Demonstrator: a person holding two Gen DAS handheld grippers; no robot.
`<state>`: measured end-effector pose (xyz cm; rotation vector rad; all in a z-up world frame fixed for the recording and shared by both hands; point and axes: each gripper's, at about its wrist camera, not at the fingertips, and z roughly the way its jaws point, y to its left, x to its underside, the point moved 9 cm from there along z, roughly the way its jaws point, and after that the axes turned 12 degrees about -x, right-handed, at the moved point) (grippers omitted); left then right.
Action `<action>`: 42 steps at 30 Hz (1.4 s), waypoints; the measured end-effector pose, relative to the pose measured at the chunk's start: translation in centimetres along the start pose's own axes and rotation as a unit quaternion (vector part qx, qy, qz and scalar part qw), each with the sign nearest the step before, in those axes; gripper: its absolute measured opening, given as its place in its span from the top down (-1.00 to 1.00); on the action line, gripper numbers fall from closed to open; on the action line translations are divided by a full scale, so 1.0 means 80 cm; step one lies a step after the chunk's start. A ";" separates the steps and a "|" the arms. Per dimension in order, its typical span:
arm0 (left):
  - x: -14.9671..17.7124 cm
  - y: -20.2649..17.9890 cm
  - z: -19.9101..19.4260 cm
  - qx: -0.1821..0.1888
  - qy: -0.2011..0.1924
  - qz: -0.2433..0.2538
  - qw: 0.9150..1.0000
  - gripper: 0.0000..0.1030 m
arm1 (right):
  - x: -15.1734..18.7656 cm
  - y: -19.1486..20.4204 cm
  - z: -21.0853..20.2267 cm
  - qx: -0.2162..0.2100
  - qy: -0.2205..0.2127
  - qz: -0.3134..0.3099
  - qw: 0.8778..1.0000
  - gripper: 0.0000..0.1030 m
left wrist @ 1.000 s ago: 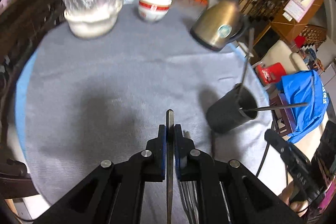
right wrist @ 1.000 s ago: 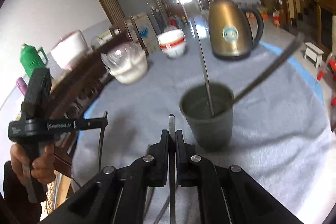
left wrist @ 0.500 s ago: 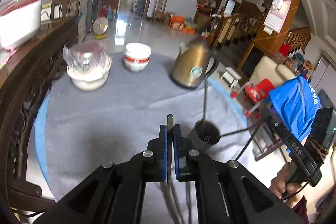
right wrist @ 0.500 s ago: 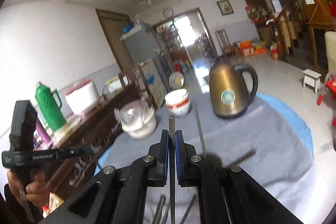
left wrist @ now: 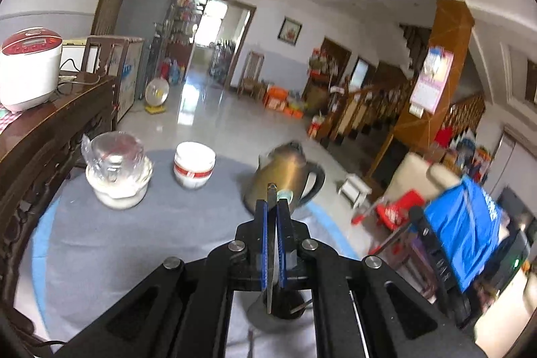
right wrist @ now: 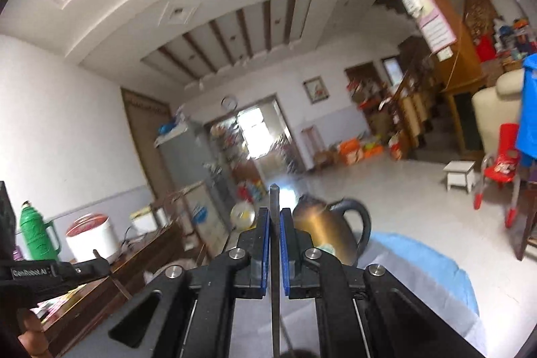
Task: Organize utensils
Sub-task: 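Lower the chopsticks into the grey cup and open both grippers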
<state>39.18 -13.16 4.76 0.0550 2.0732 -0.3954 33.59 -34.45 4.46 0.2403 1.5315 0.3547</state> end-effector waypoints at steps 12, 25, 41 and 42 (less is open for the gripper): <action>0.076 -0.008 0.080 -0.014 0.072 0.001 0.997 0.89 | 0.063 -0.006 0.029 0.009 0.092 -0.007 0.996 0.87; 0.106 0.022 0.030 -0.038 0.069 0.050 0.996 -0.06 | 0.088 -0.026 -0.005 -0.012 0.140 0.039 0.989 -0.37; 0.203 0.169 0.009 -0.178 0.153 0.031 0.972 -0.24 | 0.069 0.024 -0.086 -0.082 0.110 -0.010 0.990 0.22; 0.212 0.176 0.011 -0.185 0.161 0.027 0.969 -0.24 | 0.082 0.027 -0.084 -0.090 0.126 -0.004 0.988 0.22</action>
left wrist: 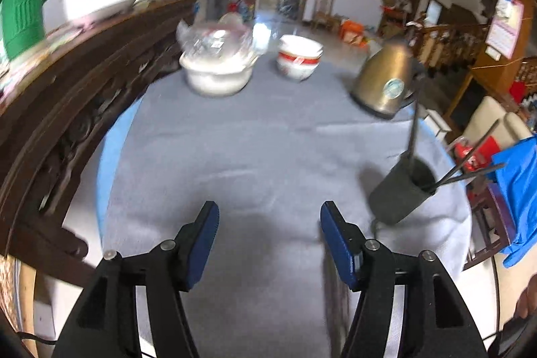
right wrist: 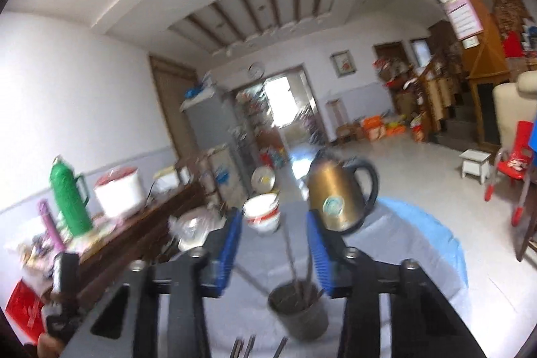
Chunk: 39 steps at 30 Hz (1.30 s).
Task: Organize utensils
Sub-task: 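Lower the chopsticks into the grey cup and open both grippers, then move both open grippers down to the remaining chopsticks on the cloth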
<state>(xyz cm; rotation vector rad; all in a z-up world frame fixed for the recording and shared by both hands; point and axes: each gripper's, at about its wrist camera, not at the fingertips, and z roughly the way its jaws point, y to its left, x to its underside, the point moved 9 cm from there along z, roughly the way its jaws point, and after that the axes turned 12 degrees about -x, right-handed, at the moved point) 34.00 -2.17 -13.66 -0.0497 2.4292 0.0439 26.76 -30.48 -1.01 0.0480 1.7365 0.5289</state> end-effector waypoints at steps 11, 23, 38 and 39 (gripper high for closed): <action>0.066 -0.012 0.042 0.025 0.091 0.015 0.995 -0.24 | 0.176 -0.030 0.067 -0.017 0.204 0.100 0.974 0.26; 0.109 -0.062 0.073 0.062 0.156 0.039 0.985 -0.24 | 0.248 -0.064 0.069 -0.001 0.268 0.156 0.951 0.26; 0.129 -0.094 0.106 0.050 0.184 0.065 0.979 -0.24 | 0.250 -0.076 0.066 0.009 0.265 0.172 0.949 0.26; 0.128 -0.095 0.106 0.050 0.185 0.066 0.979 -0.24 | 0.250 -0.077 0.066 0.010 0.265 0.172 0.949 0.26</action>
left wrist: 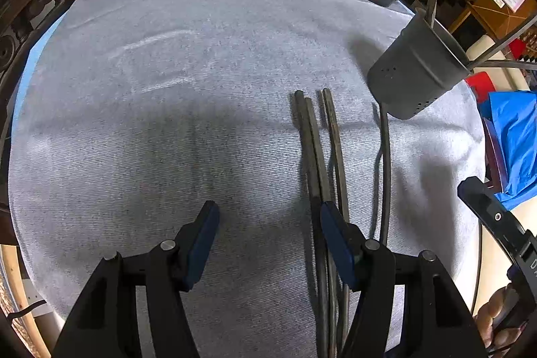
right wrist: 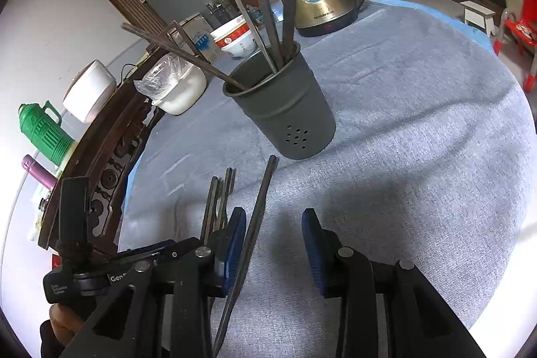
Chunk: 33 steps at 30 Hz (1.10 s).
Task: Organize utensils
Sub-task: 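Move both open grippers down to the remaining chopsticks on the cloth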
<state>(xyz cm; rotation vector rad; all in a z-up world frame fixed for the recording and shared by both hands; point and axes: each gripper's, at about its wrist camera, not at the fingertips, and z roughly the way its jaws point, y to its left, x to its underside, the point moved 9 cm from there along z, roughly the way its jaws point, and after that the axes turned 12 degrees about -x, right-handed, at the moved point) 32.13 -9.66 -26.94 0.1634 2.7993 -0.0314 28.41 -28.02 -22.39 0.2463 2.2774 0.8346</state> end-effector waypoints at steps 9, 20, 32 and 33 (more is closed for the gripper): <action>0.000 -0.006 0.003 0.010 -0.004 0.002 1.000 -0.24 | 0.000 0.000 0.001 0.001 -0.001 0.001 1.000 0.26; 0.008 0.008 0.002 0.000 -0.012 0.020 1.000 -0.24 | -0.004 -0.003 -0.004 0.003 -0.007 0.005 1.000 0.26; 0.008 0.046 -0.009 0.010 0.008 -0.035 0.999 -0.23 | -0.001 0.001 0.003 -0.004 0.000 0.003 1.000 0.26; 0.005 0.046 -0.010 0.014 0.008 -0.036 0.999 -0.23 | -0.002 0.004 0.007 0.000 0.004 -0.003 1.000 0.26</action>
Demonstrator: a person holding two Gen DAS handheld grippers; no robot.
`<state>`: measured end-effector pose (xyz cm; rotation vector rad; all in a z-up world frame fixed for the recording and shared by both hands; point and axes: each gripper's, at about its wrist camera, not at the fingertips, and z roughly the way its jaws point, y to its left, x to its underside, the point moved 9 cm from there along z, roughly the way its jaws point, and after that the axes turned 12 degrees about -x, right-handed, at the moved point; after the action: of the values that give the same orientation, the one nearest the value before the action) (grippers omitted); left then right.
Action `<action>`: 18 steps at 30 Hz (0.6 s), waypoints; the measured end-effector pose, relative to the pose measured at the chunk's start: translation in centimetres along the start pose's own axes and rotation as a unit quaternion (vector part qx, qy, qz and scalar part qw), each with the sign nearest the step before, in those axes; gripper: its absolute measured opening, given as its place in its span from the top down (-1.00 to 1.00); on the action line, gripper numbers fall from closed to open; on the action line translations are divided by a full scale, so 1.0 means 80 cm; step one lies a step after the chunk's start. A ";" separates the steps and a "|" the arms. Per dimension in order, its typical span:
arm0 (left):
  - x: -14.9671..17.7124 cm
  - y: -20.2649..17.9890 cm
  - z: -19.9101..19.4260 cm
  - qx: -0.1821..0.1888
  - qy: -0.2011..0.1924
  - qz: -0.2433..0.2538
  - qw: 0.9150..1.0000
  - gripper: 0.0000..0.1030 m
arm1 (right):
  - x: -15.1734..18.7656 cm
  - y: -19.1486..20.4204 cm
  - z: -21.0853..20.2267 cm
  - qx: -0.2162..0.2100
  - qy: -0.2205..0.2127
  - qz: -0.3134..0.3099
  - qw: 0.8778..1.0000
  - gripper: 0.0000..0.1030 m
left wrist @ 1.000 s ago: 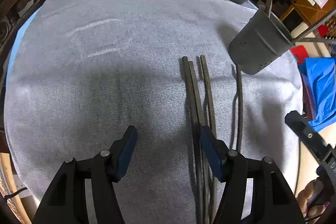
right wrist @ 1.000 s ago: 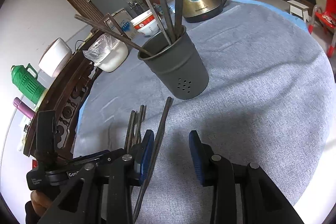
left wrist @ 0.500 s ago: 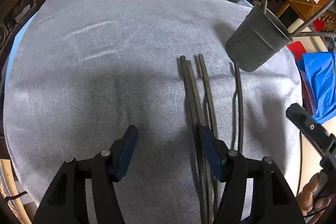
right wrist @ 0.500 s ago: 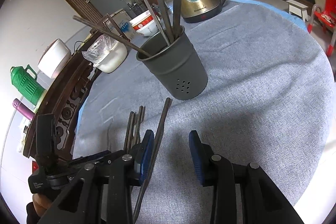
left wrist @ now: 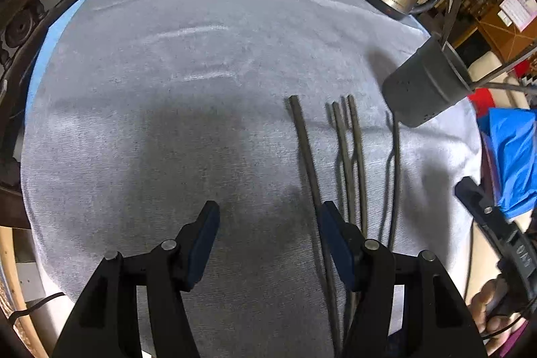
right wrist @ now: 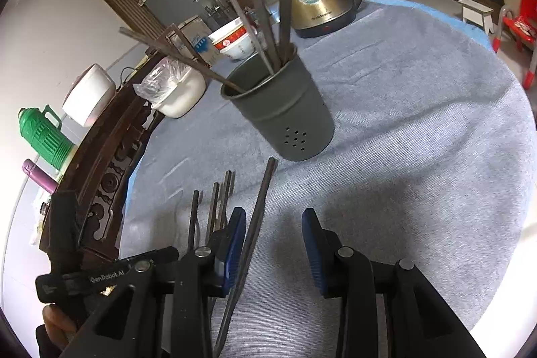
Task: Organize utensils
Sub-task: 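Move both open grippers down to the remaining chopsticks on the cloth, then close the left gripper on one chopstick while the right gripper grasps another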
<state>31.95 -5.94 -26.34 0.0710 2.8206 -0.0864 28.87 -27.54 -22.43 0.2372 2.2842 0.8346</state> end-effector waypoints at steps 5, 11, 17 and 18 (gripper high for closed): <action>-0.022 -0.009 -0.004 0.006 -0.013 0.006 1.000 -0.23 | -0.011 0.017 0.023 0.003 0.009 -0.033 0.999 0.26; -0.032 -0.017 -0.005 0.017 -0.013 0.005 1.000 -0.06 | -0.014 0.025 0.072 0.018 0.053 -0.052 0.997 0.51; -0.021 -0.025 0.012 0.051 0.033 -0.013 0.998 0.18 | -0.003 0.010 0.102 0.050 0.093 -0.032 0.994 0.68; -0.019 -0.026 0.015 0.052 0.038 -0.014 0.998 0.20 | -0.001 0.009 0.104 0.057 0.097 -0.037 0.993 0.75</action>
<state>33.66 -8.17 -26.92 0.0583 2.8928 -0.2426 34.40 -22.84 -26.58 0.1261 2.5102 0.7163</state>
